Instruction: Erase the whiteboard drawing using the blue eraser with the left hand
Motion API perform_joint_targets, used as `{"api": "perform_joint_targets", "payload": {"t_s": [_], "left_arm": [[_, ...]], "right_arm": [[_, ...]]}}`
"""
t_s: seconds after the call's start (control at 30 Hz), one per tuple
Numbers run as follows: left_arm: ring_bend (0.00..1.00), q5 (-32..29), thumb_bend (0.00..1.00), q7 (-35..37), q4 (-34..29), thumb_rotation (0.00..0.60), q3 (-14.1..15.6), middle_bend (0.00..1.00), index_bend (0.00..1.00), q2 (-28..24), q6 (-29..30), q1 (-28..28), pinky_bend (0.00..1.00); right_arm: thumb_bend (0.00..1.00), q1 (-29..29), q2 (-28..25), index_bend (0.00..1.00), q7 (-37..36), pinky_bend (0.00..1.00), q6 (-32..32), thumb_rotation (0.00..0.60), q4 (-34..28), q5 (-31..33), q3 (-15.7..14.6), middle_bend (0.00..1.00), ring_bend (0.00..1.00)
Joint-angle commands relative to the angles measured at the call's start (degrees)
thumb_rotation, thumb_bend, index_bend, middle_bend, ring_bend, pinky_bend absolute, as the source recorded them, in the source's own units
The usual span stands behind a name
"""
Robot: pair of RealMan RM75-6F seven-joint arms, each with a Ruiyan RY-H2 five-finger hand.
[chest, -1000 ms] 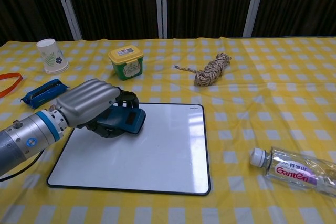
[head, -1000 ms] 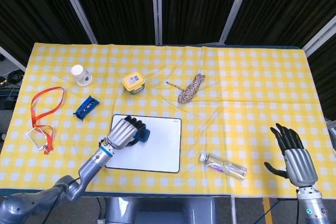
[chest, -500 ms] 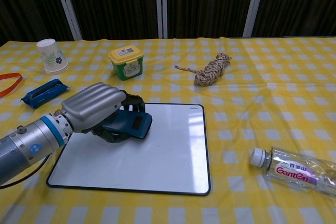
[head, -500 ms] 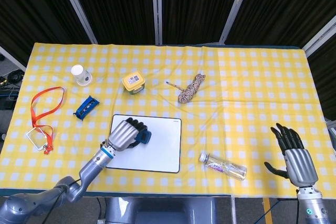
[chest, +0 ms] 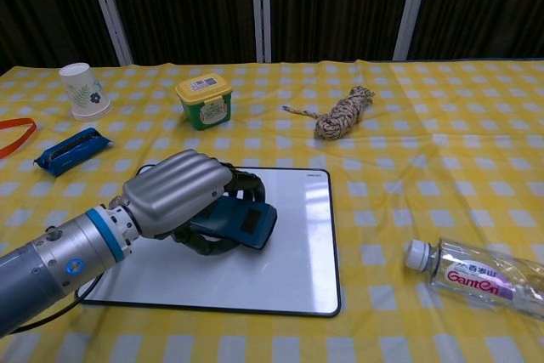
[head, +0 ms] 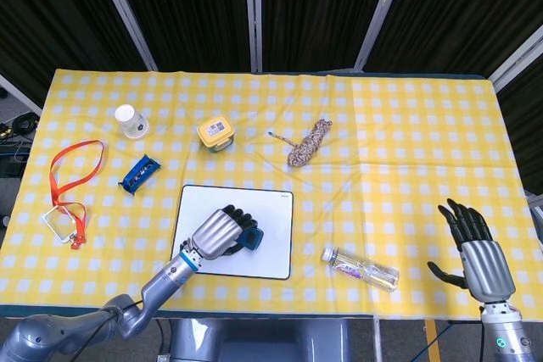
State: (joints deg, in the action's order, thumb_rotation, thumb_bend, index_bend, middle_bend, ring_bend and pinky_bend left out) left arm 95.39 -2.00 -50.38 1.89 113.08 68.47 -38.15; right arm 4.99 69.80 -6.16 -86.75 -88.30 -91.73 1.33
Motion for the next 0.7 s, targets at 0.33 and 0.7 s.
{"api": "perform_joint_targets", "payload": {"t_s": [0.33, 0.7], "left_arm": [[0.54, -1.0, 0.63, 4.2, 4.6, 0.600, 1.6, 0.59, 0.79, -4.4, 1.3, 3.4, 0.50], [0.54, -1.8, 0.63, 9.4, 5.2, 0.600, 0.8, 0.59, 0.79, -10.0, 6.2, 6.1, 0.50]], "right_arm": [[0.07, 0.0, 0.2, 0.01, 0.5, 0.00, -0.1, 0.600, 0.0, -0.2, -0.1, 0.00, 0.00], [0.07, -0.1, 0.3, 0.01, 1.0, 0.00, -0.3, 0.600, -0.3, -0.6, -0.3, 0.00, 0.00]]}}
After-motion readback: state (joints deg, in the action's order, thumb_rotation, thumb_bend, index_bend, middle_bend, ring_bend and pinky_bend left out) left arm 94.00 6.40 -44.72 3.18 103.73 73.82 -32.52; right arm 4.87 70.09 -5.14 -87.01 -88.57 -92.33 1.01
